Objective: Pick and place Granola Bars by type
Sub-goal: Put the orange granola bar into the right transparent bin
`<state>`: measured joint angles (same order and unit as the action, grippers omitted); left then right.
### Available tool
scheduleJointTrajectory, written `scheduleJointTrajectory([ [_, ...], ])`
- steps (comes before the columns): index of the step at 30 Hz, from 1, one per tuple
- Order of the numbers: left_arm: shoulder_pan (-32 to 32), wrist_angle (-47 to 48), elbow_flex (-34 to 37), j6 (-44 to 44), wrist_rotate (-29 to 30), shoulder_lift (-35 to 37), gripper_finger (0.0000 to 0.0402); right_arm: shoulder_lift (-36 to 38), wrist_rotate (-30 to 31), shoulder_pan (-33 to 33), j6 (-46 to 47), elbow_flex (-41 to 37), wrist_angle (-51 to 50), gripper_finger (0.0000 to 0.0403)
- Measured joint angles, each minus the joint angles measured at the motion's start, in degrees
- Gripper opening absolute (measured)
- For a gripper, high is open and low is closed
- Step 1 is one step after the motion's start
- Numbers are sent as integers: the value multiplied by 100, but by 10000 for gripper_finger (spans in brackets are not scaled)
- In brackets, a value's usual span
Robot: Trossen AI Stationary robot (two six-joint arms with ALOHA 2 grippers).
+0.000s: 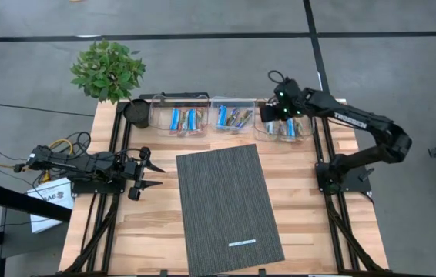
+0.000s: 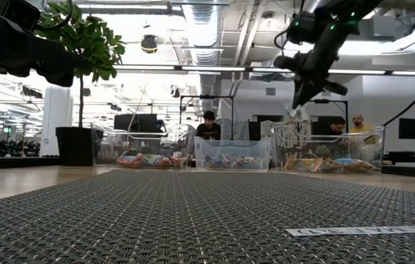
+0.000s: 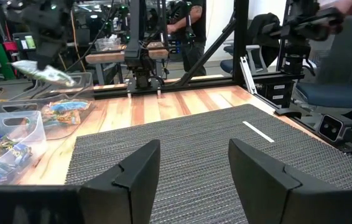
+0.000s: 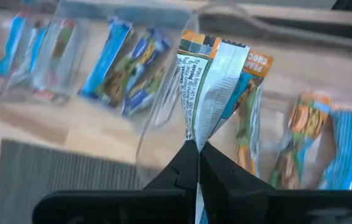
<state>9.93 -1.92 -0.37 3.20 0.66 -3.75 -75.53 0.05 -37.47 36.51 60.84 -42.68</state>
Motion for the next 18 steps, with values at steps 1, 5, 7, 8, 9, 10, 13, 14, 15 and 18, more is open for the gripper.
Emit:
scheduleJointTrajectory([
  [1,-2,1,1,0,1,0,184,-76,0,-77,-62,0,90,0],
  [5,-2,1,1,0,-1,-2,184,-317,0,-342,-156,0,422,0],
  [7,-2,-2,-1,0,1,0,184,-433,0,-431,-238,2,500,0],
  [8,-2,0,0,0,-1,0,184,-485,0,-465,-248,5,508,0],
  [9,-1,1,0,0,0,0,184,-542,0,-499,-255,13,504,0],
  [10,-1,-2,0,0,1,-1,184,-598,0,-529,-275,15,505,0],
  [13,-2,-1,-1,0,-1,0,184,-762,0,-582,-403,17,500,0],
  [14,-2,-2,-2,0,1,0,184,-824,0,-587,-407,17,496,0],
  [15,-2,-2,1,0,-1,-2,184,-885,0,-590,-413,17,486,0],
  [18,0,-1,0,0,0,0,184,-1046,-11,-619,-519,17,431,0],
])
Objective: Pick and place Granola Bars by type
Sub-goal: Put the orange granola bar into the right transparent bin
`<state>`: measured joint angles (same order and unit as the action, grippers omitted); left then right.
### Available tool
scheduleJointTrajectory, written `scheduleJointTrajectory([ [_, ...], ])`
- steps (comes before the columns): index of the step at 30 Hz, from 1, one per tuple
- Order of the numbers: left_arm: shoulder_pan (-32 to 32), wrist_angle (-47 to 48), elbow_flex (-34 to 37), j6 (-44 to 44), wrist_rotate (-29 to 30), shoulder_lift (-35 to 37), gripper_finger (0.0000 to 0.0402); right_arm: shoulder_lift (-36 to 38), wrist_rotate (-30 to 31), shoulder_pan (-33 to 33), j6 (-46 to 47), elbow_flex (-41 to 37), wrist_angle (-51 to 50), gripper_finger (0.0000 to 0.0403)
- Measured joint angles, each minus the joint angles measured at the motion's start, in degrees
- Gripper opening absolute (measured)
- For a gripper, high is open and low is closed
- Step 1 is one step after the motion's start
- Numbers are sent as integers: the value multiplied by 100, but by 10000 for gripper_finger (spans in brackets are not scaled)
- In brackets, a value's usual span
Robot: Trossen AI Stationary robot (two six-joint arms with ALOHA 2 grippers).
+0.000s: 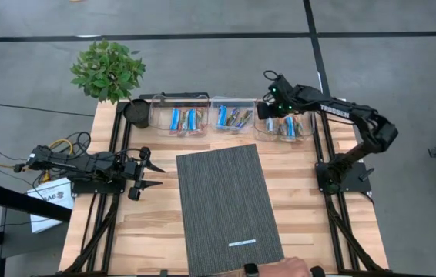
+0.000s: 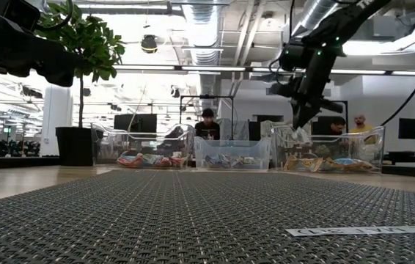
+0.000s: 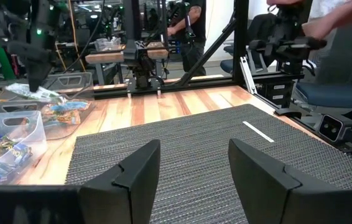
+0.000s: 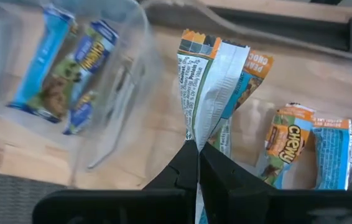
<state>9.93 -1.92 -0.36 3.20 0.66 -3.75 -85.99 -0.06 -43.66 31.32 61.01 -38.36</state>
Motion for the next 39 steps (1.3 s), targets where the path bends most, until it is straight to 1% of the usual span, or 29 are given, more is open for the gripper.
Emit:
scheduleJointTrajectory([
  [14,0,1,-1,0,-1,0,184,-609,-6,-163,-141,9,-465,0],
  [29,-2,-1,0,0,1,-2,184,-704,-8,-260,-332,9,-608,0],
  [32,-1,0,0,0,0,-1,184,-704,-11,-258,-337,9,-619,14],
  [39,-2,1,0,0,1,-2,184,-704,-8,-258,-339,9,-628,86],
])
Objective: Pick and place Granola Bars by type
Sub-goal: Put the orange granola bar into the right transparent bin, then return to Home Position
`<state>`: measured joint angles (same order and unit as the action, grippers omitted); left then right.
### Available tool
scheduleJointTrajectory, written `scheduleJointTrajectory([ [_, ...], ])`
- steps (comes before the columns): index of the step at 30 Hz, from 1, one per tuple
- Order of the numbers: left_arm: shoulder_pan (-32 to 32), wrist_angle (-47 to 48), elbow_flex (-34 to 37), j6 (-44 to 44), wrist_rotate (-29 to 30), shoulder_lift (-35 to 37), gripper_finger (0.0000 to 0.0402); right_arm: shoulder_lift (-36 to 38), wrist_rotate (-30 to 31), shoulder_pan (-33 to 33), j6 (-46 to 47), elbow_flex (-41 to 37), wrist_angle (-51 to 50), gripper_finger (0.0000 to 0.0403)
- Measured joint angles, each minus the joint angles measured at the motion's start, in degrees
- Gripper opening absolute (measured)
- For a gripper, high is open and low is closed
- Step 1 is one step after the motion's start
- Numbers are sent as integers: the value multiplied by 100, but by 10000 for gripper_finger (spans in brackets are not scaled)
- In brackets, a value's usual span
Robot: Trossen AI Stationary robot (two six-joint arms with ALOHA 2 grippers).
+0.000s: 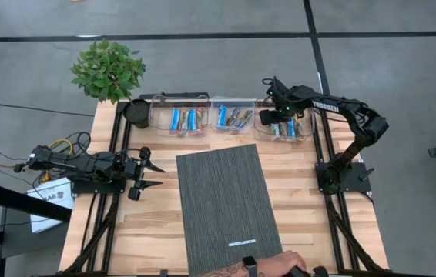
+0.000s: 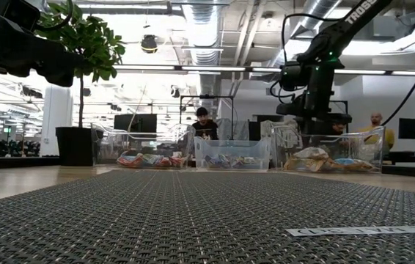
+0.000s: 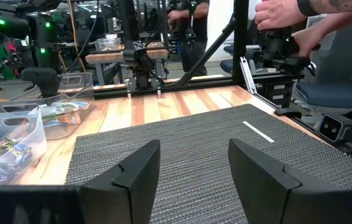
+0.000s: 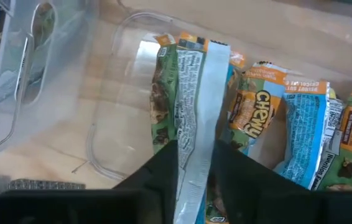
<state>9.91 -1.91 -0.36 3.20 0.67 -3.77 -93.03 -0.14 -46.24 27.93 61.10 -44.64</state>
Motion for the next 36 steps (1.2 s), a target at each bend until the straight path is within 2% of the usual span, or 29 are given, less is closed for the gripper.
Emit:
scheduleJointTrajectory([
  [7,0,0,0,0,-2,2,184,404,4,80,-1,-4,2,126],
  [13,1,-1,-1,0,-1,1,184,1251,7,381,-1,-4,9,142],
  [18,0,-2,-1,0,-2,0,184,2053,8,941,-1,-4,74,146],
  [25,0,-2,-2,0,0,2,184,3046,11,2278,-51,-4,777,138],
  [34,2,-2,0,0,-2,2,184,3620,62,4563,-829,-4,1240,141],
  [36,2,-2,-1,0,-2,1,184,3660,276,5011,-738,-10,1244,141],
])
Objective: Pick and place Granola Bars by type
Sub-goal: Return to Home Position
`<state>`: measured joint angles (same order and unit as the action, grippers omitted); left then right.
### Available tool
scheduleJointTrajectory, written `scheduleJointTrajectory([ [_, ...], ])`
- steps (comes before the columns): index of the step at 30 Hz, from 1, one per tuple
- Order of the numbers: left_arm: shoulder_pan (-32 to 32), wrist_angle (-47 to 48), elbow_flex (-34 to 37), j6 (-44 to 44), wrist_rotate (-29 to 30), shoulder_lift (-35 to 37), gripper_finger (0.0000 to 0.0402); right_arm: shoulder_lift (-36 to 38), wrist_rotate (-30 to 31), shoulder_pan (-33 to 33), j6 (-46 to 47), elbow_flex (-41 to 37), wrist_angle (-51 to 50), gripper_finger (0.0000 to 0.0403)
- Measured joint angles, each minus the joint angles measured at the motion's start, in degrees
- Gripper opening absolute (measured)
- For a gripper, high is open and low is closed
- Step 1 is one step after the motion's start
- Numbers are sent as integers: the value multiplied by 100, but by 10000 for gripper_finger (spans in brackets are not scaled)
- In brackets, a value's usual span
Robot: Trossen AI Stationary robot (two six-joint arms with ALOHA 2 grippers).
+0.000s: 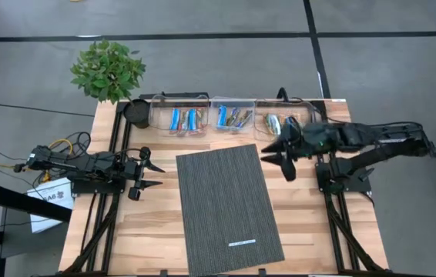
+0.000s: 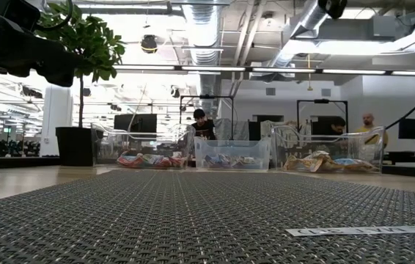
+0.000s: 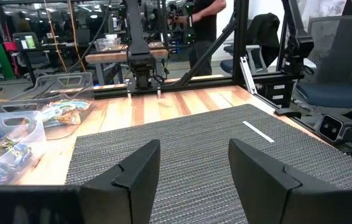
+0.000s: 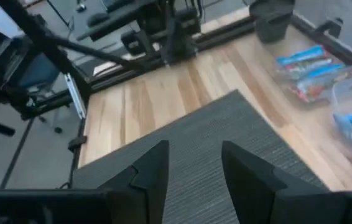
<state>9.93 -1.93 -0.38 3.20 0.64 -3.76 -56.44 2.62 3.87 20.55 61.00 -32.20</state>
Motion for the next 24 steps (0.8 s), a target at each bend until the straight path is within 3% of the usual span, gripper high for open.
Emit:
scheduleJointTrajectory([
  [5,0,2,1,0,1,-1,184,217,360,818,83,-457,165,138],
  [11,-2,2,0,0,0,-1,184,845,384,1466,-465,-2071,2245,138],
  [18,-2,2,1,0,1,-1,184,1542,38,1666,-883,-4079,4424,136],
  [24,0,0,1,0,2,1,184,1919,-259,1651,-1501,-4984,5530,135],
])
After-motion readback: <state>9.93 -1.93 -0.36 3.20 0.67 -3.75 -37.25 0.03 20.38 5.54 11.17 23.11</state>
